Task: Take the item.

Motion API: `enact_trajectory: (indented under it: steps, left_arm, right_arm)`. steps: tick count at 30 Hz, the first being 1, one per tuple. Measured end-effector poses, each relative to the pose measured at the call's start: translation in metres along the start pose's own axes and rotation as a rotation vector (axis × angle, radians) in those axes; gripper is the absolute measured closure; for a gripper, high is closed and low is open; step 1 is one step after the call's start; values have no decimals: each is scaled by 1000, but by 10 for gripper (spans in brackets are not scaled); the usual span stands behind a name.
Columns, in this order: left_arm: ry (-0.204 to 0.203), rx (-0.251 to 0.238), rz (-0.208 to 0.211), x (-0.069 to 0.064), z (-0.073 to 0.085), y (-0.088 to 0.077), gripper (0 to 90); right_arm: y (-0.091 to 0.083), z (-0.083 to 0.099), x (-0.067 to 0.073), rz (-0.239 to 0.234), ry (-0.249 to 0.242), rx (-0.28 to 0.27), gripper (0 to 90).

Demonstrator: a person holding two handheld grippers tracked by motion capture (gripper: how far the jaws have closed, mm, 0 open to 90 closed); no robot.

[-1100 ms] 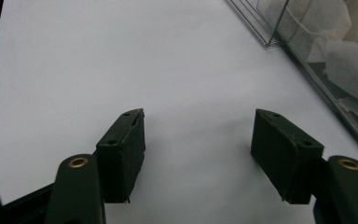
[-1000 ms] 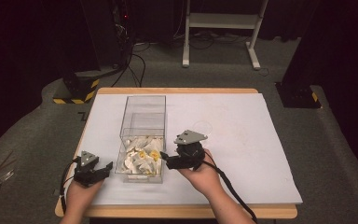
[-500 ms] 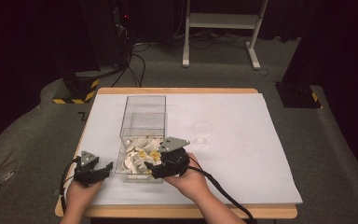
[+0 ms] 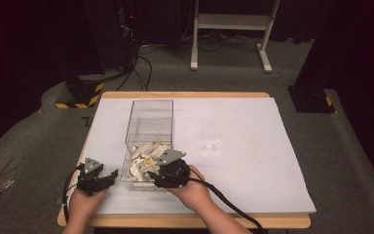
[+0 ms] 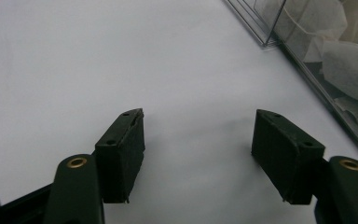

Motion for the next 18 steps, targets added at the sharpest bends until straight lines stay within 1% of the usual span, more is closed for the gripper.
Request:
enact_trajectory:
  steps: [1, 4, 7, 11, 12, 13, 17, 18]
  left_arm:
    - [1, 0, -1, 0, 0, 0, 346]
    - [2, -1, 1, 0, 0, 0, 346]
    - [2, 1, 4, 0, 0, 0, 343]
    - [1, 1, 5, 0, 0, 0, 343]
    - [1, 1, 5, 0, 0, 0, 342]
    - [0, 0, 6, 0, 0, 0, 342]
    - [4, 0, 3, 0, 0, 0, 342]
    - [4, 0, 3, 0, 0, 0, 341]
  right_arm:
    - [2, 1, 2, -4, -5, 12, 537]
    - [4, 3, 4, -10, -5, 24, 595]
    - [5, 5, 3, -17, -3, 45, 633]
    - [7, 8, 4, -18, -14, 64, 673]
    - [7, 8, 4, -18, -14, 64, 673]
    - [9, 10, 5, -26, -14, 75, 706]
    - [9, 11, 5, -32, -6, 91, 760]
    - [9, 11, 5, -32, -6, 91, 760]
Point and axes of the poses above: each handheld gripper's, and its own axes: y roughly forward along the jaws, z roughly out of its underside, x roughly to its left, the point moved 9 cm from there along y, roughly forward along the jaws, and after that the axes turned 8 degrees about -z, right-handed, at the moved point
